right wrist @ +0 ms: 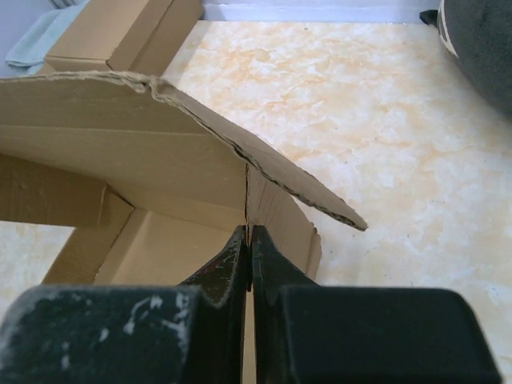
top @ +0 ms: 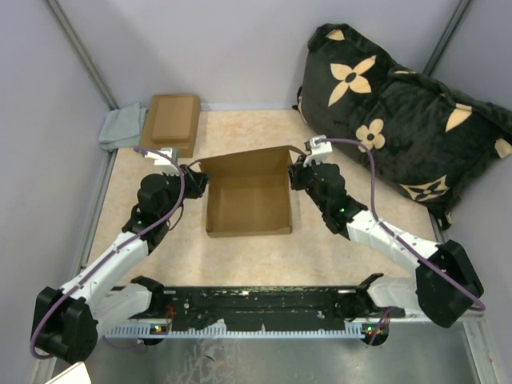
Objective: Fold the paper box
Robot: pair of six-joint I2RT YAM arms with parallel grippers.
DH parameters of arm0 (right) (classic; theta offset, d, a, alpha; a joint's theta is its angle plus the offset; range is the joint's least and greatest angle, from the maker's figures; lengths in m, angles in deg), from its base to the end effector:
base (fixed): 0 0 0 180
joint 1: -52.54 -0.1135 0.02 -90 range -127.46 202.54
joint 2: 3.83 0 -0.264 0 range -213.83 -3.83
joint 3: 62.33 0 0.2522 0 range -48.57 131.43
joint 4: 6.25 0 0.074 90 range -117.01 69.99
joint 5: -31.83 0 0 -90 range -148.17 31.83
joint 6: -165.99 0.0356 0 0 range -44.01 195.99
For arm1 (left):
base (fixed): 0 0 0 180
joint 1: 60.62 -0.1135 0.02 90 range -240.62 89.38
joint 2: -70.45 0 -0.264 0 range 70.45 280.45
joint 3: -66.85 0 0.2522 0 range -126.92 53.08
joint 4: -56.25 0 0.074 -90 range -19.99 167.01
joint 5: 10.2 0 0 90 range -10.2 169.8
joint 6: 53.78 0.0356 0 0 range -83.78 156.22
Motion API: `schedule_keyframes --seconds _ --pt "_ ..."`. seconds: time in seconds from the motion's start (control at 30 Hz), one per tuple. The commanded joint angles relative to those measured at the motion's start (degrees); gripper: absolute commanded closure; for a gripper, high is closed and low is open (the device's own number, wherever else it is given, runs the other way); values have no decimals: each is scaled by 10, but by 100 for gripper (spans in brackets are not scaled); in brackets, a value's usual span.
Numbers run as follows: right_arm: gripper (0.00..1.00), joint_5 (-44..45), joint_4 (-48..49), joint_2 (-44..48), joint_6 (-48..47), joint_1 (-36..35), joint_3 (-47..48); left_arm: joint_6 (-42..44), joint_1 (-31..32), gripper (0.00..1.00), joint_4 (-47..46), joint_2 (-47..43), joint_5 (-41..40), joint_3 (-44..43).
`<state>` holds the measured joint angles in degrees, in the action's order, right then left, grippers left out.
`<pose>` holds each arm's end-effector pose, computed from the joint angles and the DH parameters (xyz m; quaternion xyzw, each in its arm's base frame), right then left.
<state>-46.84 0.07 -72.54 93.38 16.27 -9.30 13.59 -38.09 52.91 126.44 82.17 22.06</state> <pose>0.2254 0.1567 0.2736 -0.0614 0.7589 0.2235 0.6085 0.2103 -0.0888 0.2684 0.0129 0.7538 -0.2666 0.6005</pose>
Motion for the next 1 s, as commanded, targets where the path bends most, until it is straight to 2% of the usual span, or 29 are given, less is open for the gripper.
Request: schedule_keyframes --seconds 0.0,0.33,0.53,0.6,0.7,0.8,0.87,0.97 --pt "98 -42 -34 -28 -10 -18 52 3 11 73 16 4 22 -6" --pt "96 -29 -61 -49 -44 -19 95 12 11 73 24 10 18 -18" --pt "93 -48 -90 -16 -19 -20 49 9 12 72 50 -6 22 -12" --pt "88 -59 -120 9 -9 -20 28 6 12 70 75 -21 24 -11" --pt "71 -71 -196 49 2 -21 7 -5 12 59 148 -46 21 -21" --pt "58 -45 -290 89 30 -22 5 -35 12 50 234 -72 21 -37" --pt "54 -40 -334 115 40 -21 3 -61 12 43 267 -92 22 -36" --pt "49 -38 -369 164 54 -21 -6 -102 13 42 309 -128 24 -33"
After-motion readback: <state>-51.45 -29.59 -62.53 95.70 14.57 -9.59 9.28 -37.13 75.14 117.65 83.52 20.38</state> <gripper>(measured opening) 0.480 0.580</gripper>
